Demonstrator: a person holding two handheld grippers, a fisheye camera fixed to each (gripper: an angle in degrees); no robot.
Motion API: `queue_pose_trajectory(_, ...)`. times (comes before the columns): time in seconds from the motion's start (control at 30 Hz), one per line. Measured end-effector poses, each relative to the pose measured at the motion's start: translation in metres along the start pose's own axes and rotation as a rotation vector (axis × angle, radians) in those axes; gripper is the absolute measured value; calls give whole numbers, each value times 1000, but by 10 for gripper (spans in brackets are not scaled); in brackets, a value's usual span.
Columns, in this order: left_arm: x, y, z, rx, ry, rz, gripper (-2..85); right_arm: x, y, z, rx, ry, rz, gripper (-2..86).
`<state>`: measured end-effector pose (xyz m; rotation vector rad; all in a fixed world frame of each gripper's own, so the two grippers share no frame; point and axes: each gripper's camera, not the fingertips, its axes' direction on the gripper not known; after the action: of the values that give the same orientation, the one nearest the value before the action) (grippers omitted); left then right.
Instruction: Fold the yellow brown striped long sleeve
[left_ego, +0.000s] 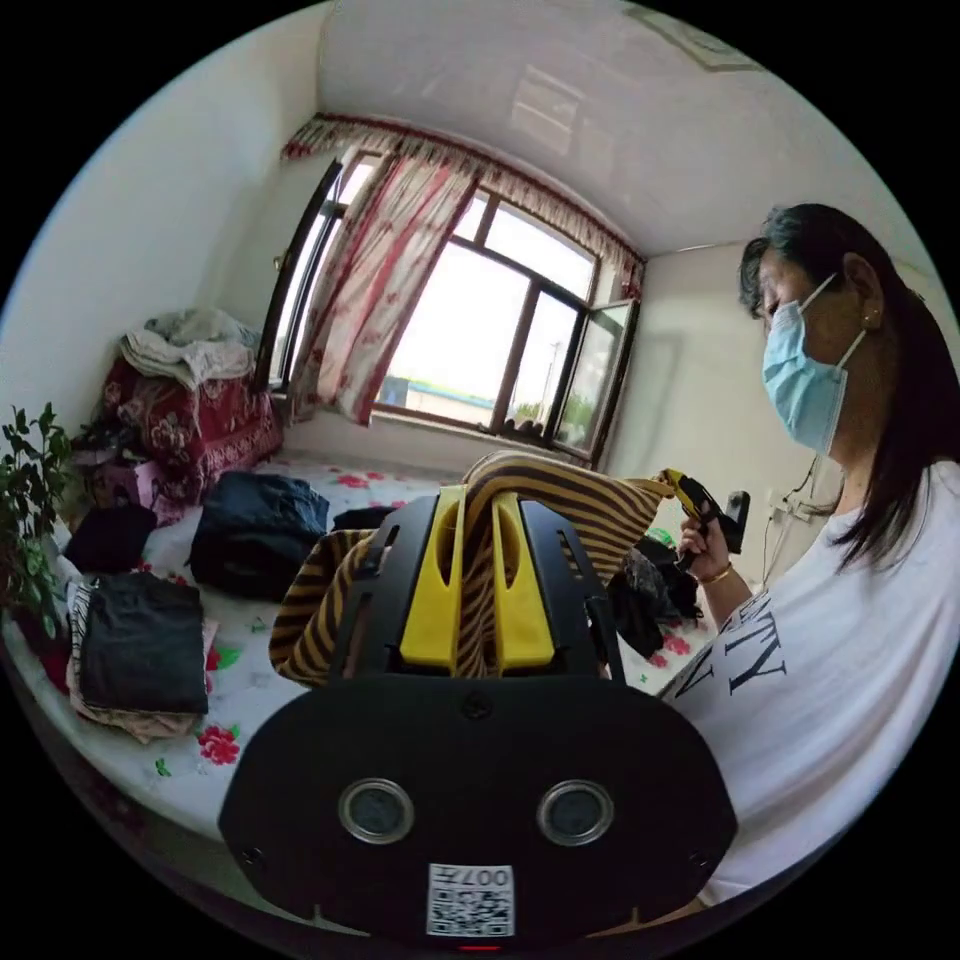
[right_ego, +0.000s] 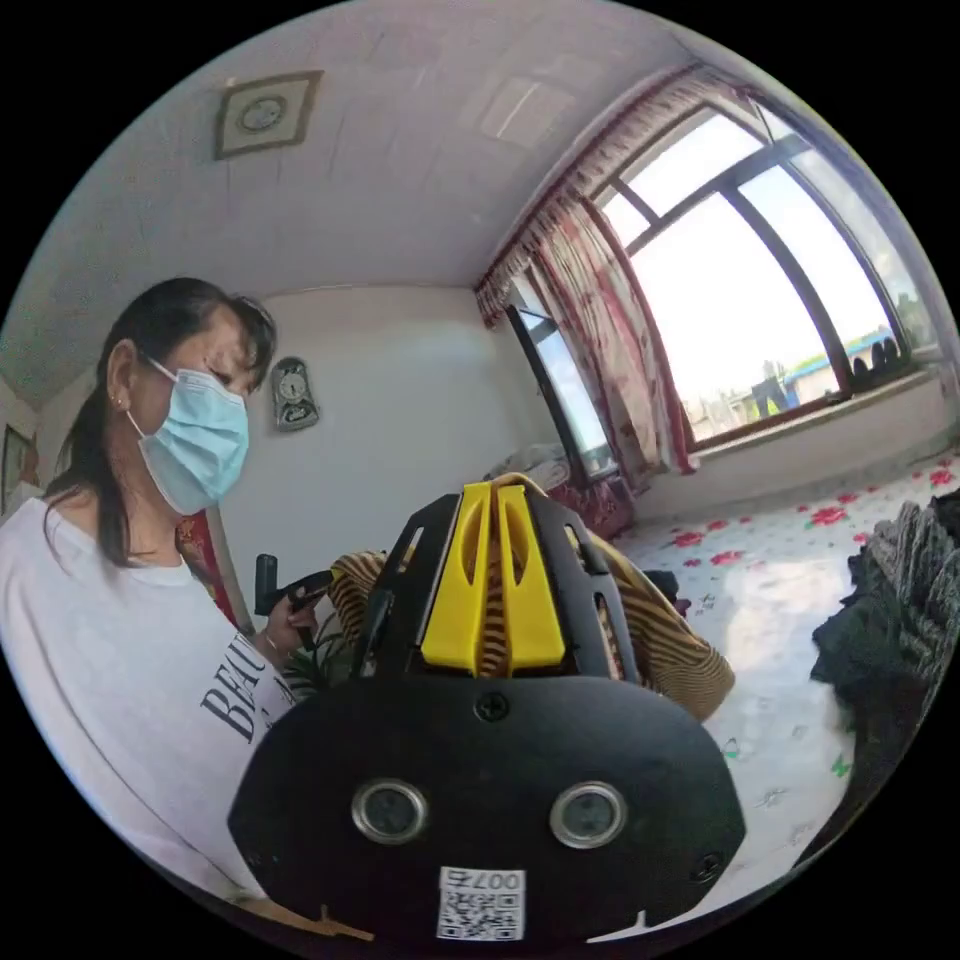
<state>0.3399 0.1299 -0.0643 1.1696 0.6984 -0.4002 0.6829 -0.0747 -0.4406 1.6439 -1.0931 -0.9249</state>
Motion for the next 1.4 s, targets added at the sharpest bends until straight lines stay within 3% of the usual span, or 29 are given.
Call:
queue_pose_trajectory(0.23, 68, -20, -96, 419, -31, 214, 44, -191, -71, -72, 225, 293, -380, -3)
queue_pose_trajectory(0.33, 84, -28, -98, 508, -88, 261, 43, -217, -80, -64, 239, 374, -483, -2)
queue_pose_trajectory(0.47, 83, -49, -66, 478, -144, 281, 44, -192, -97, -24, 170, 435, -489, 0)
queue_pose_trajectory(0.6, 43, -84, 54, 284, -263, 298, 60, -79, -114, 81, -34, 521, -363, 13)
queue_pose_trajectory(0.67, -2, -90, 137, 101, -290, 209, 88, -5, -106, 140, -181, 577, -260, 30)
queue_pose_trajectory(0.73, -81, -68, 238, -221, -349, -28, 108, 106, -61, 202, -400, 606, -32, 60)
queue_pose_trajectory(0.77, -97, -57, 251, -276, -386, -91, 108, 133, -43, 213, -461, 598, 37, 68)
queue_pose_trajectory(0.83, -133, -4, 259, -338, -451, -207, 101, 205, 40, 217, -586, 579, 238, 81)
queue_pose_trajectory(0.9, -142, 41, 251, -377, -462, -219, 96, 233, 115, 197, -625, 619, 299, 87)
queue_pose_trajectory(1.03, -148, 157, 231, -630, -493, -312, 92, 271, 281, 143, -874, 759, 475, 98)
queue_pose_trajectory(1.2, -140, 218, 214, -791, -478, -415, 97, 279, 363, 139, -1053, 854, 484, 102)
queue_pose_trajectory(1.33, -152, 206, 237, -783, -450, -398, 114, 293, 414, 196, -1205, 698, 541, 69)
queue_pose_trajectory(1.4, -165, 204, 255, -800, -454, -385, 120, 287, 422, 219, -1247, 789, 422, 39)
